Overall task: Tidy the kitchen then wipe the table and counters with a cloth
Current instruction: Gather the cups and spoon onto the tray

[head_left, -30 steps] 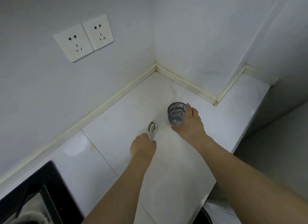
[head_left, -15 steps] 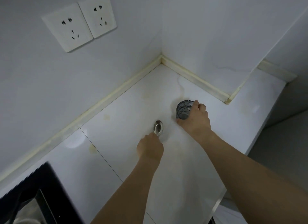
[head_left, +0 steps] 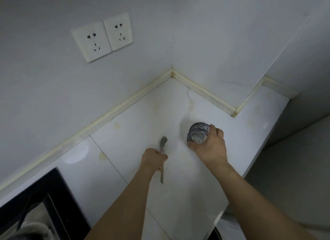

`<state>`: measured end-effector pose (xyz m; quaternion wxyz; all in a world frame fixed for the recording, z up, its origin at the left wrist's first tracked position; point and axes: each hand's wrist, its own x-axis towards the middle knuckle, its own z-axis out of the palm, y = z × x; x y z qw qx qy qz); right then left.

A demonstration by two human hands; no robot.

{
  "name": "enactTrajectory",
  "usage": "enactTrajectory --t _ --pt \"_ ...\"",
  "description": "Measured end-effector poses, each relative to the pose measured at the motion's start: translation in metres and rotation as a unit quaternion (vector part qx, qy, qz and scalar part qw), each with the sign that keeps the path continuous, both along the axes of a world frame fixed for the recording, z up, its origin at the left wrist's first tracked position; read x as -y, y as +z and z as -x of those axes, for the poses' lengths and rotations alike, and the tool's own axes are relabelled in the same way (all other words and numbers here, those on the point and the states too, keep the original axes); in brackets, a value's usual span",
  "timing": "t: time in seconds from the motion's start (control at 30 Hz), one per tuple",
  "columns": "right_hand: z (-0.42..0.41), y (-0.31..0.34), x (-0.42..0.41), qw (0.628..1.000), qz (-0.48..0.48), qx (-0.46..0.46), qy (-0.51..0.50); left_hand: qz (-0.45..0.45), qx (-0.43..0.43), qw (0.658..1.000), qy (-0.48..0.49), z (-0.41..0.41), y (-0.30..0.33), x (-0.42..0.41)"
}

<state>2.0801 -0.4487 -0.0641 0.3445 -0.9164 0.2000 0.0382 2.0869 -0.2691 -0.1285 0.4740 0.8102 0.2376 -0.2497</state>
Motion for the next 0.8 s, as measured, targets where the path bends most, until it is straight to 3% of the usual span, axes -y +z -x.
enactTrajectory --t 0.33,0.63,0.8 --pt "0.081 0.044 -0.013 0.997 -0.027 0.058 0.044 0.133 0.055 0.984 0.108 0.089 0.05 -0.003" --pt "0.193 0.087 -0.04 0.976 -0.048 0.139 0.157 0.125 0.157 0.956 0.213 0.236 0.121 -0.028" --pt "0.266 0.098 -0.076 0.957 -0.07 0.13 0.248 0.095 0.183 0.937 0.281 0.339 0.137 -0.056"
